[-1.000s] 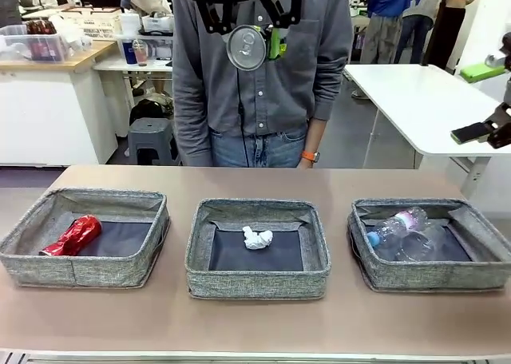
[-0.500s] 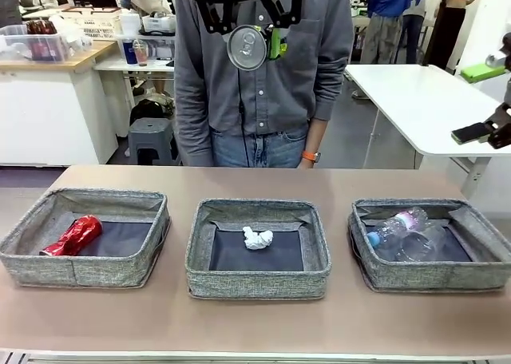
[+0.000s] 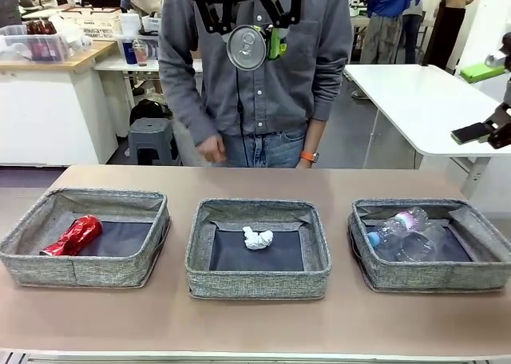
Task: Sort the waste into the appropriate baskets.
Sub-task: Place the picked waste into the Fabric basket indicated by the person.
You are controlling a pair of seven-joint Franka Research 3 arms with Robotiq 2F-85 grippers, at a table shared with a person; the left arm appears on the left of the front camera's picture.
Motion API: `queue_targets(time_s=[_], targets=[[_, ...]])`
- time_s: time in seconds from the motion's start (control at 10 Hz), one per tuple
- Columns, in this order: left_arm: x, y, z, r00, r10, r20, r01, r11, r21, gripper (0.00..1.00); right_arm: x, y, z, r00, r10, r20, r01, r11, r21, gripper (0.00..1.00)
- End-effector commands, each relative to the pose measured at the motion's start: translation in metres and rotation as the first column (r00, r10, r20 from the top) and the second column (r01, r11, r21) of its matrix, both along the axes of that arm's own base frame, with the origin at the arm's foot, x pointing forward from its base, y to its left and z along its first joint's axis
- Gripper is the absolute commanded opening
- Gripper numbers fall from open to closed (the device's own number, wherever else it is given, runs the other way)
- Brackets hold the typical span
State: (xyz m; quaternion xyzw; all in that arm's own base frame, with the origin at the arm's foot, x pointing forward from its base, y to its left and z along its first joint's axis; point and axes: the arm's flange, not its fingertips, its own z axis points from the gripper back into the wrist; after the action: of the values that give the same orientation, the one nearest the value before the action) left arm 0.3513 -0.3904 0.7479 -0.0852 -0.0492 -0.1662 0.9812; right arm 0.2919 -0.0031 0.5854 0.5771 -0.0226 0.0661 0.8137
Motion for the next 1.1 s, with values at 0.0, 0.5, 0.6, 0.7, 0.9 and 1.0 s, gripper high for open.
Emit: queue_targets(time_s=[0.0,0.5,0.6,0.7,0.9,1.0], targets=[[-0.0047,0.0032,0.0009,1.000,0.015,-0.002,-0.015,1.000,-0.002,0.43,0.0026,0.0018,0.0017,1.000,-0.009,0.011,0.009,1.000,0.003,1.00],[-0.0047,0.0032,0.0009,1.000,0.015,-0.002,-0.015,1.000,-0.002,0.43,0.0026,0.0018,0.0017,1.000,-0.009,0.011,0.009,1.000,0.003,1.00],[-0.0047,0.0032,0.0009,1.000,0.015,-0.002,-0.015,1.000,-0.002,0.43,0.0026,0.0018,0.0017,1.000,-0.009,0.011,0.009,1.000,0.003,1.00],[-0.0047,0.0032,0.0009,1.000,0.015,-0.002,-0.015,1.000,-0.002,0.43,0.0026,0.0018,0.0017,1.000,-0.009,0.011,0.009,1.000,0.003,1.00],[-0.0047,0.0032,0.0009,1.000,0.015,-0.002,-0.015,1.000,-0.002,0.43,0.0026,0.0018,0.0017,1.000,-0.009,0.011,0.009,1.000,0.003,1.00],[-0.0047,0.0032,0.0009,1.000,0.015,-0.002,-0.015,1.000,-0.002,0.43,0.0026,0.0018,0.0017,1.000,-0.009,0.011,0.009,1.000,0.003,1.00]])
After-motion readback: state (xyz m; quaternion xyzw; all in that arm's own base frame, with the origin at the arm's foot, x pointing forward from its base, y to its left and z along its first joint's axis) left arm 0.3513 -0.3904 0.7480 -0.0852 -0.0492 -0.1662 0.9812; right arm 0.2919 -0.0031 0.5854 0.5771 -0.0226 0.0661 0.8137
